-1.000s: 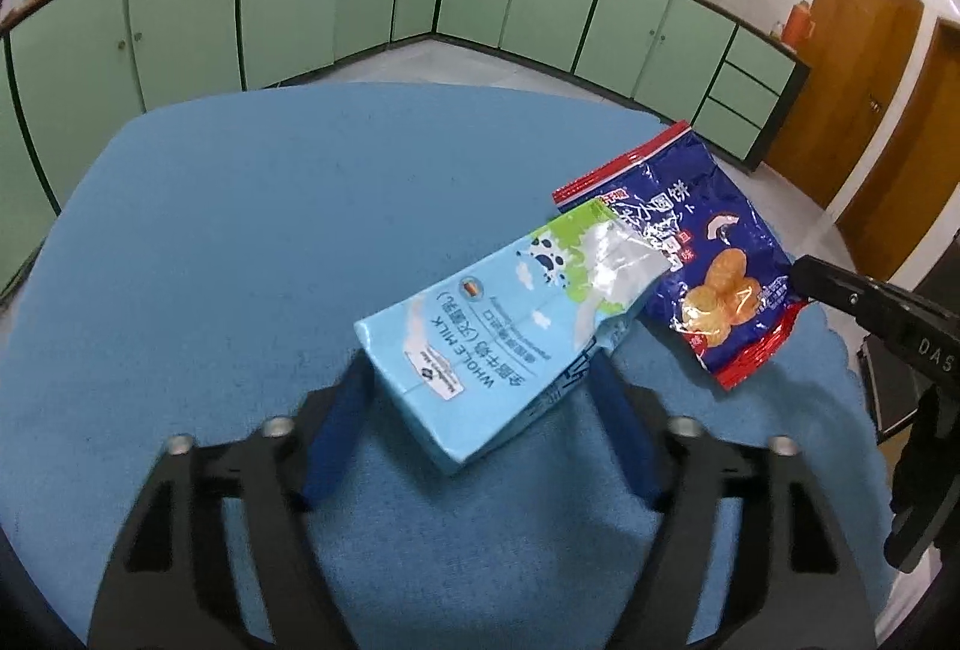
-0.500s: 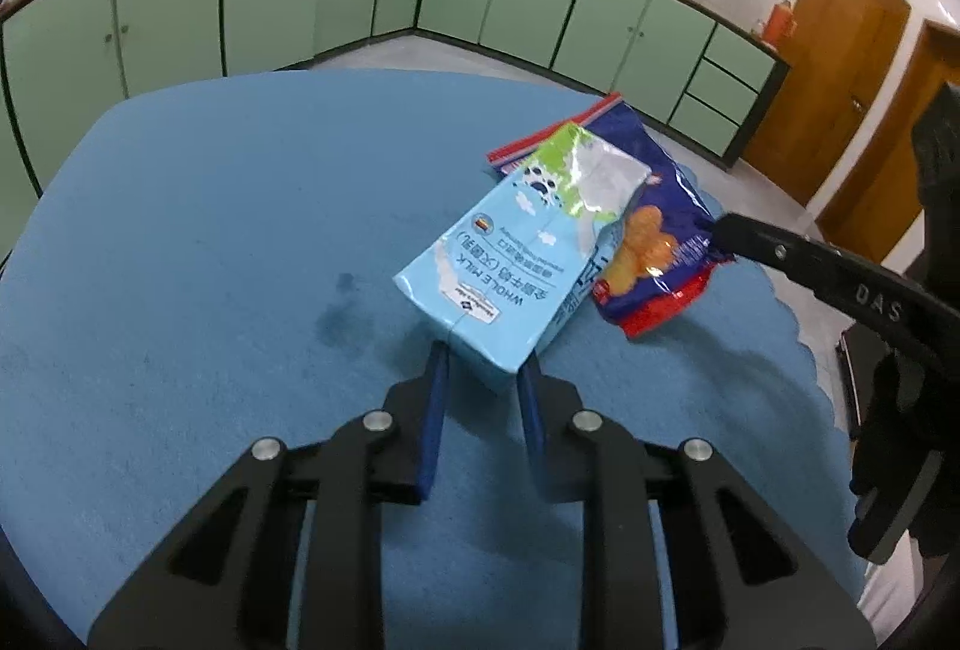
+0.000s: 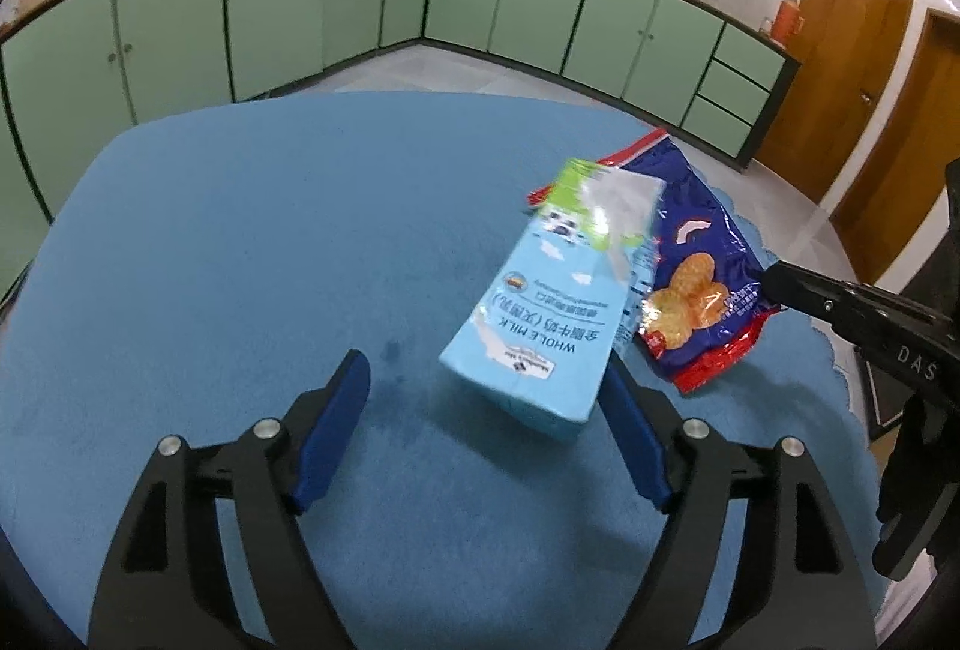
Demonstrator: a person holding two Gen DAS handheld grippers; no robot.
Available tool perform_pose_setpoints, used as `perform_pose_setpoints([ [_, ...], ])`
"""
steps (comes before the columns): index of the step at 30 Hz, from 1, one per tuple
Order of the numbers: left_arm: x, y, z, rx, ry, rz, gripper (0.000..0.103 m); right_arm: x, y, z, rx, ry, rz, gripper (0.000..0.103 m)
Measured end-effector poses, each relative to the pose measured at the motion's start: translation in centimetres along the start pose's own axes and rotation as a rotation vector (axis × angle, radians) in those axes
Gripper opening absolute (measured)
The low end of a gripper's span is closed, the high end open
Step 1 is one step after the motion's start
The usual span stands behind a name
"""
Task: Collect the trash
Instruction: 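Grasp the blue-white milk carton with the left gripper while the right holds the biscuit bag, then carry the milk carton and biscuit bag to the black bin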
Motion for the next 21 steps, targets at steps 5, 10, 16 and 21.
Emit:
perform_pose_setpoints([
  [5,0.2,0.3,0.8,-0.029,-0.007,-0.013,0.058,-0.1,0.0,0.0,-0.002,-0.002,0.0,0.001],
  [10,0.2,1.5,0.6,-0.018,0.012,-0.023,0.047,-0.1,0.1,-0.1,-0.003,-0.003,0.001,0.001],
  [16,0.1,2.0,-0.6,0.037,0.036,-0.045,0.046,-0.1,0.1,-0.1,-0.001,-0.002,-0.002,0.001],
  [21,-0.1,2.3,-1.6,0.074,0.037,-0.054,0.046,-0.2,0.1,-0.2,0.0,0.0,-0.004,0.001],
])
Point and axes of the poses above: each gripper's, at about its wrist camera, not at the fingertips, and z roughly the way its jaws point, y to its right, x to its top, the point moved 1 cm from there along z, roughly the way its jaws point, and after that the axes turned 14 degrees about z, right-handed, at the moved point
